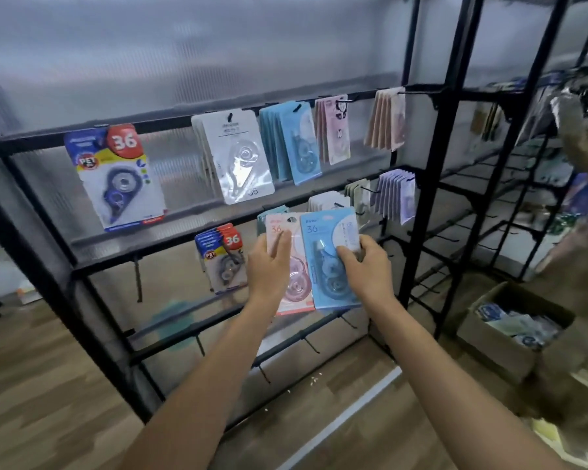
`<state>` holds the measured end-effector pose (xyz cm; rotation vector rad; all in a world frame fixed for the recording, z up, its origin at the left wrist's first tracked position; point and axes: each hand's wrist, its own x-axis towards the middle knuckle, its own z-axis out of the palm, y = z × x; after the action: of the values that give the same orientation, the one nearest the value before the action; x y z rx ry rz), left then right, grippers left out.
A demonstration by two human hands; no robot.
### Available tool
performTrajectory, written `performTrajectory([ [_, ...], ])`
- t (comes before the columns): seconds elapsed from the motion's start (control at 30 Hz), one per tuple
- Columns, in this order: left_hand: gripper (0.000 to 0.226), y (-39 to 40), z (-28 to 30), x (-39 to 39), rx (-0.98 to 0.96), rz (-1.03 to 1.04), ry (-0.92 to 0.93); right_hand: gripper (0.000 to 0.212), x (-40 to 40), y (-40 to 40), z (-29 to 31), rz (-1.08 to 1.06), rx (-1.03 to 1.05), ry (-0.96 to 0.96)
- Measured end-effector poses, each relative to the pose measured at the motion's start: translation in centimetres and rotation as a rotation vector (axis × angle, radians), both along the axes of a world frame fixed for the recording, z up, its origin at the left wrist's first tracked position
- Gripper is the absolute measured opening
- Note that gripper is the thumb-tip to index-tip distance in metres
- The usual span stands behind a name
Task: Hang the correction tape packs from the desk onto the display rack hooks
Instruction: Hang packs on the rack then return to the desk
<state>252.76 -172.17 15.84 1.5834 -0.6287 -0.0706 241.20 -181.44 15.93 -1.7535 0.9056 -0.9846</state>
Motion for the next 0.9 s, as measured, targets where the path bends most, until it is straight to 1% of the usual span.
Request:
performTrajectory([
  [0.2,0.017,-6.9,1.1,-0.2,-0.047,0.105,0.023,0.015,0.7,-8.3,1.8,0.131,-0.045,-0.022],
  [0.3,0.019,-8.6,1.7,0.7,-0.052,0.168,0.002,0.005,2.2,-10.5,2.3,0.186,-0.061,-0.049],
  [0.47,0.019,-11.2,3.5,2.9,-0.124,0.231,-0.019,0.007,5.5,-13.5,4.4,0.252,-0.086,-0.121],
  [0.67,0.022,-14.1,6.9,6.0,-0.209,0.259,-0.139,0.009,8.8,-16.5,8.3,0.292,-0.11,-0.201],
  [0.8,0.027,-14.8,7.8,7.5,-0.2,0.317,-0.211,0.012,10.9,-17.3,9.8,0.338,-0.051,-0.252],
  [0.9,0.028,-14.8,7.8,8.1,-0.181,0.377,-0.264,0.009,12.7,-17.4,10.6,0.401,-0.018,-0.301],
])
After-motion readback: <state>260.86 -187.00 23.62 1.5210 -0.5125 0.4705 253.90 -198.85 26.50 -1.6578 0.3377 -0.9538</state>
